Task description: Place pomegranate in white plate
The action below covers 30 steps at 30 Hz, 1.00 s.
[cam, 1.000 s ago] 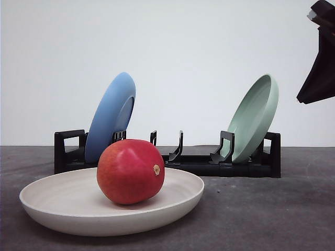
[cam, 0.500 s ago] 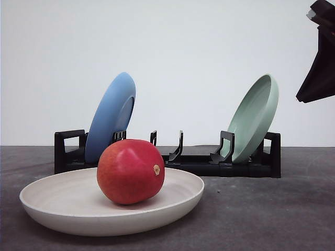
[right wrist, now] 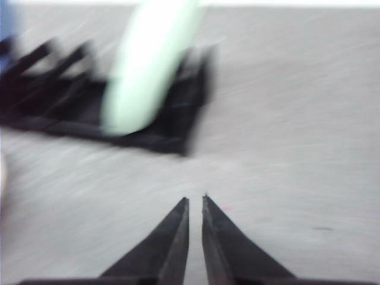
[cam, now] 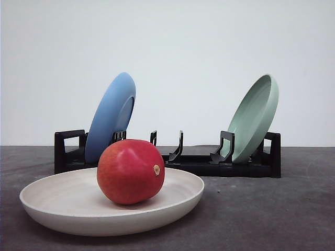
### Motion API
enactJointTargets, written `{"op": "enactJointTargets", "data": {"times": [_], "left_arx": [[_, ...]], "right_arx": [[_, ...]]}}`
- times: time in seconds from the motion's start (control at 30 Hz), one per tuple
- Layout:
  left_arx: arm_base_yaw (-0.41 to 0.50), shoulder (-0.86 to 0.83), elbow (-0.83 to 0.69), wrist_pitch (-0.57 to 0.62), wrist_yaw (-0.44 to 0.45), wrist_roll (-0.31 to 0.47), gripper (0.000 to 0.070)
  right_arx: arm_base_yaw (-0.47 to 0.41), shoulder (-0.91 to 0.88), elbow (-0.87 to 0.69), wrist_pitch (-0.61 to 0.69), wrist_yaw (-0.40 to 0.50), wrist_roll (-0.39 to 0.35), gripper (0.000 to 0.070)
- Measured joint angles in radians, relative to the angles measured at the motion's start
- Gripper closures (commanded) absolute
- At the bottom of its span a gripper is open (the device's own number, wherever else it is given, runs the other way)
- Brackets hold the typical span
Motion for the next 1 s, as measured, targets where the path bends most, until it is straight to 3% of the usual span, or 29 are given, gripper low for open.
{"op": "enactJointTargets", "data": {"times": [0.33,1.0], "left_arx": [[0.000,0.000,0.000,0.000,0.000,0.000,0.0683],[0.000,0.000,0.000,0.000,0.000,0.000,0.0683]], "right_arx": [[-0.095,-0.279,-0.158,0.058,0.069,0.003,0.0665],[-0.110,-0.280,-0.159,0.058,0.084,0.004,0.0665]]}}
